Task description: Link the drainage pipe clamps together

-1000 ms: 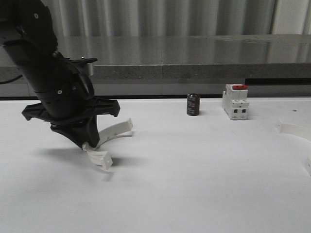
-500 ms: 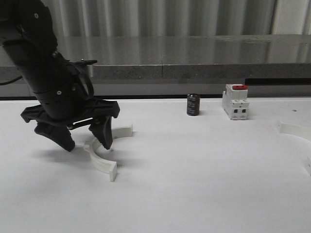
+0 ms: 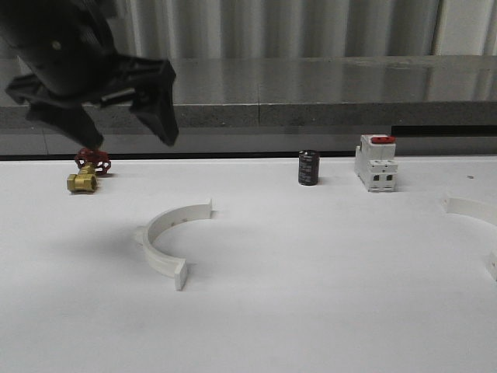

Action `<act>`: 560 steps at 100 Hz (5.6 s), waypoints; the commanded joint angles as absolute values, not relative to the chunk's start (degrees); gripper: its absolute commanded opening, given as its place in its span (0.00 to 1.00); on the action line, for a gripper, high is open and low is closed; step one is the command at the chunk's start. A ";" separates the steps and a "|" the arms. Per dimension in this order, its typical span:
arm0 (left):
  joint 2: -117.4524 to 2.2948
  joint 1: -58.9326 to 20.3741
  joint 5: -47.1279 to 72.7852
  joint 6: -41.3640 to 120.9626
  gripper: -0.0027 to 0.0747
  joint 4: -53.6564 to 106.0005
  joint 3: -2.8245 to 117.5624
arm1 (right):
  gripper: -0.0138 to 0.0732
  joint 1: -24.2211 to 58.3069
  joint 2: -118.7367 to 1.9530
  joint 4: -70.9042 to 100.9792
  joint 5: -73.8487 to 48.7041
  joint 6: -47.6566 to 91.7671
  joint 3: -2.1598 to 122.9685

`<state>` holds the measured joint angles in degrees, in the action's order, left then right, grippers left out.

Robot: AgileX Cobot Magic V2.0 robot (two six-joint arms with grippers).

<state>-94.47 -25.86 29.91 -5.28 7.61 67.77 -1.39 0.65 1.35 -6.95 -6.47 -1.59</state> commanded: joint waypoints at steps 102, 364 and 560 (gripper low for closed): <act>-22.11 -9.63 29.18 -5.52 0.60 1.17 35.39 | 0.08 -1.69 1.77 1.20 -2.54 -6.08 -0.67; -17.11 -9.63 31.64 -5.52 0.01 1.29 31.44 | 0.91 -5.40 -89.78 2.02 -32.50 -1.44 58.72; -17.11 -9.63 31.64 -5.52 0.01 1.29 31.44 | 0.55 -5.40 -102.61 3.54 -30.04 -4.71 61.08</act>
<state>-16.67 -9.81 35.65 -5.28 1.07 30.03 -5.13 -104.37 2.62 -31.16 -4.04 59.46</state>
